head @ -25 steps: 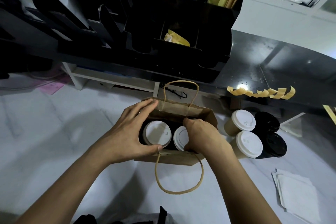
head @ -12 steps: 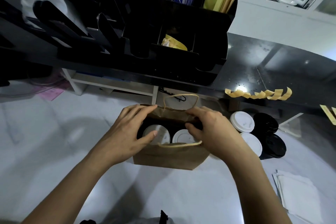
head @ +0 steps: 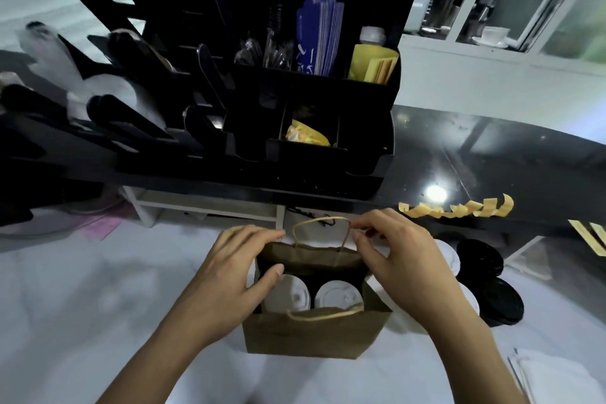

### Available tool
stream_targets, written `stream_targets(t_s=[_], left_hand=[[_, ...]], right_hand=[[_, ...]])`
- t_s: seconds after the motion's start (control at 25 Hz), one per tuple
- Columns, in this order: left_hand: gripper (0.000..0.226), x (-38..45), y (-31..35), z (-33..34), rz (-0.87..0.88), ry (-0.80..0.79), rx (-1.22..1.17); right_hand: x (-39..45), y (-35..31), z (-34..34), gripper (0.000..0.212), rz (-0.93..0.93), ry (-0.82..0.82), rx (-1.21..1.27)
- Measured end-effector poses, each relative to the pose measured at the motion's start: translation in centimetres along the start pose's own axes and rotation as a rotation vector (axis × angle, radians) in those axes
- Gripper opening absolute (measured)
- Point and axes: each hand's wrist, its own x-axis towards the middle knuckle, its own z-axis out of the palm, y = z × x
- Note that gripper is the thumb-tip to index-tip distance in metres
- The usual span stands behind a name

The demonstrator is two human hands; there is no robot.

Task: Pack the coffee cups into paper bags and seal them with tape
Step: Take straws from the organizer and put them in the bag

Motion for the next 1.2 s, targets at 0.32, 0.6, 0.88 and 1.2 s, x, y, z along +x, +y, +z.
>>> stream_targets(t_s=[0.32,0.6,0.88,1.2], left_hand=[[0.043,2.5,2.2,-3.4,0.073,0.038,-0.015],[0.056,5.8,3.0,-5.4,0.136,0.056,-0.019],[0.051,8.5,3.4,-6.8,0.17,0.117,-0.008],[0.046,10.8,4.1,-7.4,0.154,0.142,-0.025]], right_hand=[[2.1,-1.3,-1.5,0.014,-0.053,0.072,0.032],[4.7,-2.2,-3.2,0.013,-0.102,0.1,0.088],[7.5,-2.6,-5.0,0.011,-0.121,0.12,0.08],[10.3,-2.6,-5.0,0.009,-0.103,0.153,0.065]])
